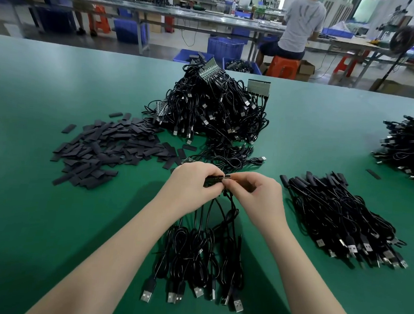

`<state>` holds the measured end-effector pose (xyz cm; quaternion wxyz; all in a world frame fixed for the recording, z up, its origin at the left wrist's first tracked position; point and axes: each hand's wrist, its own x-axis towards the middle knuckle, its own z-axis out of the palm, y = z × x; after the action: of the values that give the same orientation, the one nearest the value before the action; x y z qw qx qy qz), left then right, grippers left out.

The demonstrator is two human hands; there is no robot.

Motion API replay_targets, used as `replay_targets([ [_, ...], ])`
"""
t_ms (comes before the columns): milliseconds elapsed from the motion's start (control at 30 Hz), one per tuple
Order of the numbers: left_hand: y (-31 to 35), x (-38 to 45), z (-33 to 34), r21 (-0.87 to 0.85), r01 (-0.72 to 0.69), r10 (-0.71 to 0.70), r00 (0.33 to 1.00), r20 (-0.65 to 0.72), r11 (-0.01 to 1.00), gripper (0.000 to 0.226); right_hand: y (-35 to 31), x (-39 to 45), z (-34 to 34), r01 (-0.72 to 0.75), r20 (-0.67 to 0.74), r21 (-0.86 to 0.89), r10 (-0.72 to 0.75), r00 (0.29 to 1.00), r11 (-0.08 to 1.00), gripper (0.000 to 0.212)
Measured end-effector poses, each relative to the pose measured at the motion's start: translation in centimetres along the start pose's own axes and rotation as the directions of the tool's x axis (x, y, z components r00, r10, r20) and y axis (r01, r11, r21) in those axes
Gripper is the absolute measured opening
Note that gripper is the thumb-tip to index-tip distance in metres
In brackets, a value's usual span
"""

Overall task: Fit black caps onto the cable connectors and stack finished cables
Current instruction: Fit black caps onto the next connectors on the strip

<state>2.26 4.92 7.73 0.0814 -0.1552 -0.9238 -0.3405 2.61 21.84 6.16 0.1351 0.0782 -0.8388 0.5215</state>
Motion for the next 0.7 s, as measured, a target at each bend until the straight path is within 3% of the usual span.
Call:
replay_targets([
  [433,-0.52,0.41,-0.12,-0.095,0.008,-0.009,1.0,-0.011,0.995,0.012,-0.4,0.06,-0.54,0.002,0.055,0.019,-0.003,0.998,1.0,0.016],
  [567,-0.38,0.27,0.21,-0.085,0.01,-0.012,1.0,-0.029,0.996,0.015,-0.5,0.15,-0.11,-0.022,0.028,-0.013,0.023,0.999,1.0,0.004],
  [700,-0.69,0.28,0.12,-0.075,0.035,-0.035,0.999,-0.001,0.997,0.012,-0.62,0.16,0.05,-0.001,0.015,-0.051,0.002,1.0,0.999,0.005],
])
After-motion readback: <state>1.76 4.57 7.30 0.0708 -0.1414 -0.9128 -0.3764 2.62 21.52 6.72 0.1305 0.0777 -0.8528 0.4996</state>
